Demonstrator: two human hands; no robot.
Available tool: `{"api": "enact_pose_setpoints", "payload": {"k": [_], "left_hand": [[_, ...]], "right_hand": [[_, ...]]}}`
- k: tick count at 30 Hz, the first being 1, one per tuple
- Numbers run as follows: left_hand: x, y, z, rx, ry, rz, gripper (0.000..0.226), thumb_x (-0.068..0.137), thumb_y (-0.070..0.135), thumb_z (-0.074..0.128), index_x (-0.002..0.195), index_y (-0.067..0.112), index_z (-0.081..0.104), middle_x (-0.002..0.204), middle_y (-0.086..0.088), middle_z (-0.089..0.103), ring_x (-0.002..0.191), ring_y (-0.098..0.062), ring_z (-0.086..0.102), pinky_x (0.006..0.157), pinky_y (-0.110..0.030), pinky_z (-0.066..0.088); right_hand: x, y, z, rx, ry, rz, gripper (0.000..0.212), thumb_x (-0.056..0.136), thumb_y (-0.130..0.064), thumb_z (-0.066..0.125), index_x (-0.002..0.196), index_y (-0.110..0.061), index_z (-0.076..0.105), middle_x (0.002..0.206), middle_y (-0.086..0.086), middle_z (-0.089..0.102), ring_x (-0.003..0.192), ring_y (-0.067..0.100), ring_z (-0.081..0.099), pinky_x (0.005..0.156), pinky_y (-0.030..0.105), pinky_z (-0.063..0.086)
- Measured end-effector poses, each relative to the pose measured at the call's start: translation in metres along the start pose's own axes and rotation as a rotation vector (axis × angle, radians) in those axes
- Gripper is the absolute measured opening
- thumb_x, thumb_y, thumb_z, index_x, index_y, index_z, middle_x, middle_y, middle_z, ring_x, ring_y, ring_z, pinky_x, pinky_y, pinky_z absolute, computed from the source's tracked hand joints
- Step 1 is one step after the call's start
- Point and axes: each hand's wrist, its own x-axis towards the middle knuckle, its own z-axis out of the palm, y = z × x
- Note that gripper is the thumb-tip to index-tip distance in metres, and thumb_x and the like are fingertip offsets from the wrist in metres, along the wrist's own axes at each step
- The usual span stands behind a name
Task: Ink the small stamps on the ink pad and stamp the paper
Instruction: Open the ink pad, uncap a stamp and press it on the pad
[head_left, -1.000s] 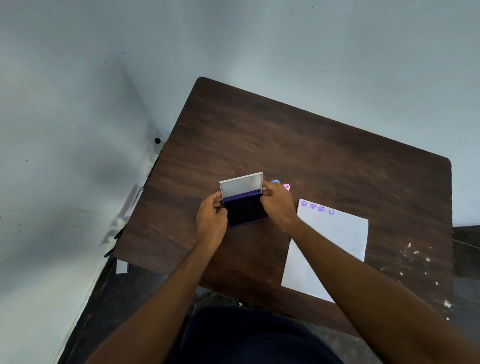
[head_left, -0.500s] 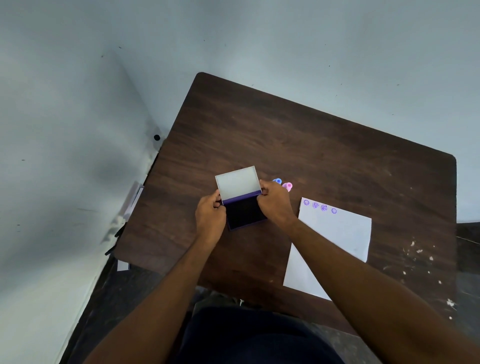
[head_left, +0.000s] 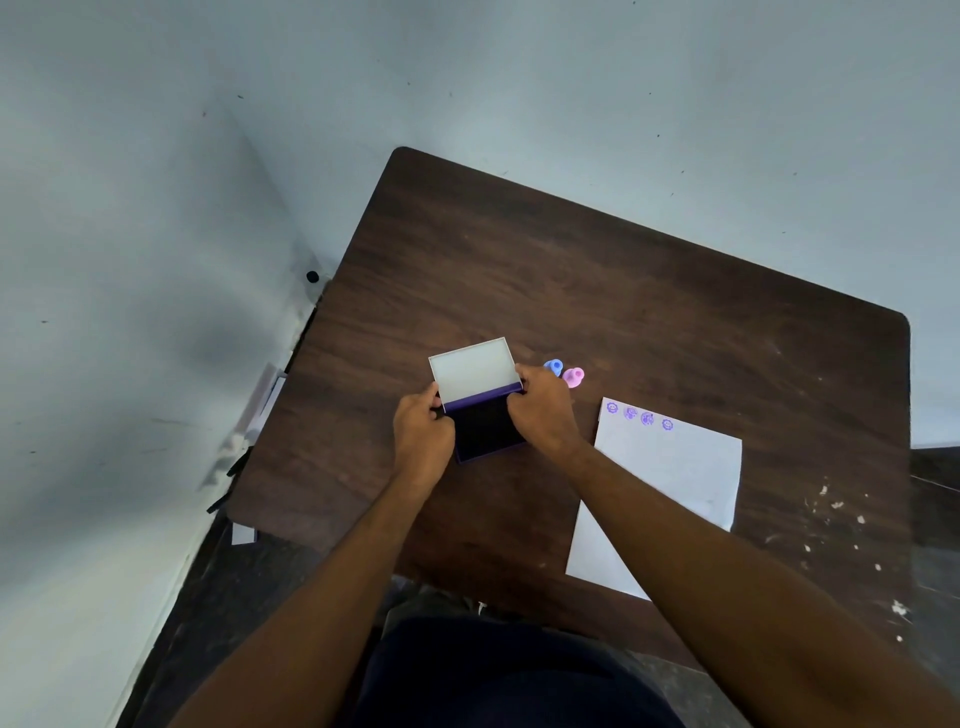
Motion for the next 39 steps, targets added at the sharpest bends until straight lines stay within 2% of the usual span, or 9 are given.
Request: {"api": "enact_pose_setpoints", "payload": {"k": [5,9,12,14,22,25,28,33,39], "left_hand": [[0.0,0.001,0.0,-0.017,0.017,-0.046,0.05,0.09,0.001,0.053,0.138,0.013,0.051,0.116,-0.003,0.05,0.099,-0.012,0.055,0.075,-0.016,0.042],[-0.004,0.004,-0.002,-0.023,0.071,-0.008,0.043,0.092,0.005,0.056,0.134,0.012,0.055,0.12,-0.005,0.053,0.105,-0.016,0.059,0.078,-0.016,0.045],[-0.008,0.009,0.0,0.037,0.076,0.057,0.036,0.094,0.01,0.056,0.13,0.013,0.059,0.127,-0.005,0.057,0.117,-0.019,0.057,0.095,-0.031,0.053],[-0.01,0.016,0.003,0.061,0.069,0.087,0.031,0.097,0.017,0.054,0.127,0.014,0.061,0.13,-0.005,0.059,0.12,-0.019,0.056,0.099,-0.038,0.052],[-0.006,0.05,0.031,0.119,-0.018,0.231,0.026,0.097,0.018,0.052,0.119,0.013,0.067,0.121,-0.006,0.068,0.109,-0.019,0.061,0.095,-0.031,0.049],[-0.004,0.058,0.042,0.143,-0.048,0.25,0.027,0.097,0.019,0.051,0.118,0.015,0.067,0.118,-0.004,0.068,0.108,-0.018,0.061,0.092,-0.031,0.048],[-0.004,0.062,0.05,0.136,-0.06,0.252,0.027,0.097,0.02,0.051,0.118,0.016,0.067,0.118,-0.003,0.068,0.109,-0.017,0.06,0.093,-0.028,0.045],[-0.002,0.064,0.057,0.175,-0.066,0.224,0.028,0.097,0.021,0.052,0.121,0.016,0.066,0.123,-0.004,0.067,0.113,-0.019,0.06,0.091,-0.023,0.039],[-0.001,0.064,0.053,0.177,-0.078,0.206,0.029,0.098,0.022,0.051,0.123,0.016,0.065,0.124,-0.005,0.066,0.113,-0.019,0.059,0.093,-0.03,0.047]], "right_hand": [[-0.002,0.001,0.002,0.015,0.042,0.0,0.028,0.092,-0.006,0.052,0.118,-0.008,0.062,0.115,0.009,0.068,0.091,0.011,0.058,0.063,0.009,0.039],[-0.005,0.001,0.0,-0.02,0.099,-0.01,0.029,0.093,-0.005,0.05,0.12,-0.007,0.06,0.118,0.011,0.066,0.106,0.02,0.06,0.082,0.022,0.047],[-0.007,0.004,-0.006,-0.142,0.154,-0.131,0.028,0.096,-0.008,0.048,0.119,-0.004,0.063,0.12,0.013,0.065,0.109,0.023,0.058,0.096,0.028,0.044],[-0.009,0.006,-0.015,-0.232,0.216,-0.232,0.023,0.095,-0.013,0.052,0.111,-0.007,0.068,0.116,0.01,0.067,0.106,0.022,0.056,0.089,0.025,0.042],[0.005,0.023,-0.045,-0.477,0.312,-0.226,0.017,0.091,-0.032,0.058,0.089,-0.017,0.066,0.1,0.001,0.069,0.09,0.013,0.051,0.079,0.018,0.031],[0.009,0.027,-0.054,-0.506,0.317,-0.193,0.02,0.087,-0.038,0.062,0.091,-0.019,0.066,0.1,-0.001,0.067,0.093,0.015,0.052,0.081,0.022,0.035],[0.011,0.027,-0.057,-0.481,0.341,-0.226,0.019,0.086,-0.026,0.067,0.099,-0.013,0.07,0.105,0.006,0.069,0.098,0.022,0.05,0.078,0.027,0.035],[0.016,0.024,-0.053,-0.552,0.269,-0.222,0.023,0.087,-0.029,0.065,0.105,-0.016,0.068,0.114,0.004,0.067,0.107,0.023,0.049,0.087,0.034,0.042],[0.018,0.023,-0.05,-0.591,0.246,-0.244,0.022,0.09,-0.026,0.062,0.107,-0.014,0.067,0.117,0.005,0.066,0.11,0.024,0.049,0.09,0.036,0.041]]}}
